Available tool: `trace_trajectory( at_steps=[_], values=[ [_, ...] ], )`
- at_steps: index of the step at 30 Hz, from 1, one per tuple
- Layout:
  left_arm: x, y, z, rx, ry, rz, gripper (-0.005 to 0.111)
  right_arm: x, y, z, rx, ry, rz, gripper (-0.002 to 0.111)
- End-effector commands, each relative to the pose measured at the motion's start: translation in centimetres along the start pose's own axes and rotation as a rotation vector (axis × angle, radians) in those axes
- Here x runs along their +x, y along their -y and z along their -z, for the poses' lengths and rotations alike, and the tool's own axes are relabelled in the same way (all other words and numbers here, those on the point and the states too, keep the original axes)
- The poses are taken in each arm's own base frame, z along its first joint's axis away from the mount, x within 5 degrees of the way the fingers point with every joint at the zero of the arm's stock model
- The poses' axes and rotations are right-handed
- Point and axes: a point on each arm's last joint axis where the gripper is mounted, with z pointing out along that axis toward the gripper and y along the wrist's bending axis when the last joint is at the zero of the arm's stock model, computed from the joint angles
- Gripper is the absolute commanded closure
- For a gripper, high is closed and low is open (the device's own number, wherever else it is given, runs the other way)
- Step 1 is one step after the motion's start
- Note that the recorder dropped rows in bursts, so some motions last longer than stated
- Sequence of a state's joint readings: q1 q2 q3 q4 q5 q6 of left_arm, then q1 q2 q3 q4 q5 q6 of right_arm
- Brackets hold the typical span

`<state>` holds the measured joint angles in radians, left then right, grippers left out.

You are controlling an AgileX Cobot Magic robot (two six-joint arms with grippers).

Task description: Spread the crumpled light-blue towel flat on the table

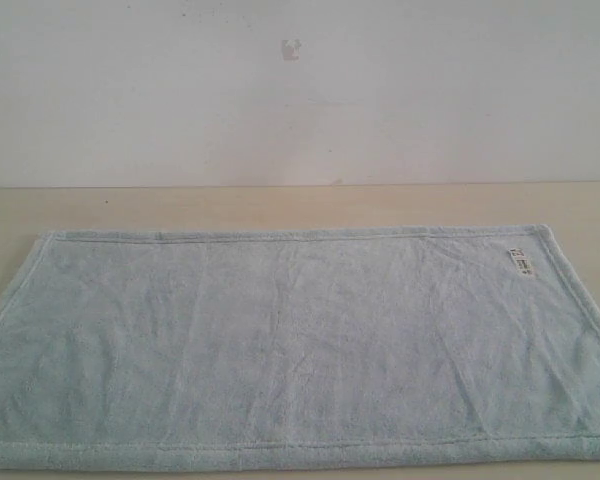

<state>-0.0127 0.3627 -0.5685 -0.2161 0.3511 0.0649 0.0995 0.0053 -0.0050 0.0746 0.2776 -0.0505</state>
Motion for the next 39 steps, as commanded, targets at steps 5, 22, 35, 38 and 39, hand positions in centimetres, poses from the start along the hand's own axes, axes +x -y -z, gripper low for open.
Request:
trace_trajectory(
  at_steps=[5,22,35,38,39],
  values=[
    [6.6,-0.9,0.9,-0.013,-0.053,0.014,0.103,0.1,0.0,0.0,0.001,0.004,0.008,0.108],
    [14.3,-1.7,1.8,-0.012,-0.197,0.018,0.103,0.1,0.0,0.0,0.001,0.004,0.008,0.108],
    [14.8,-2.5,1.1,-0.058,-0.010,-0.070,0.103,0.1,0.0,0.0,0.001,0.004,0.008,0.108],
    [14.6,-2.5,1.1,-0.061,0.005,-0.085,0.103,0.1,0.0,0.0,0.001,0.004,0.008,0.108],
    [14.6,-2.5,1.1,-0.061,0.005,-0.085,0.103,0.1,0.0,0.0,0.001,0.004,0.008,0.108]
  ],
)
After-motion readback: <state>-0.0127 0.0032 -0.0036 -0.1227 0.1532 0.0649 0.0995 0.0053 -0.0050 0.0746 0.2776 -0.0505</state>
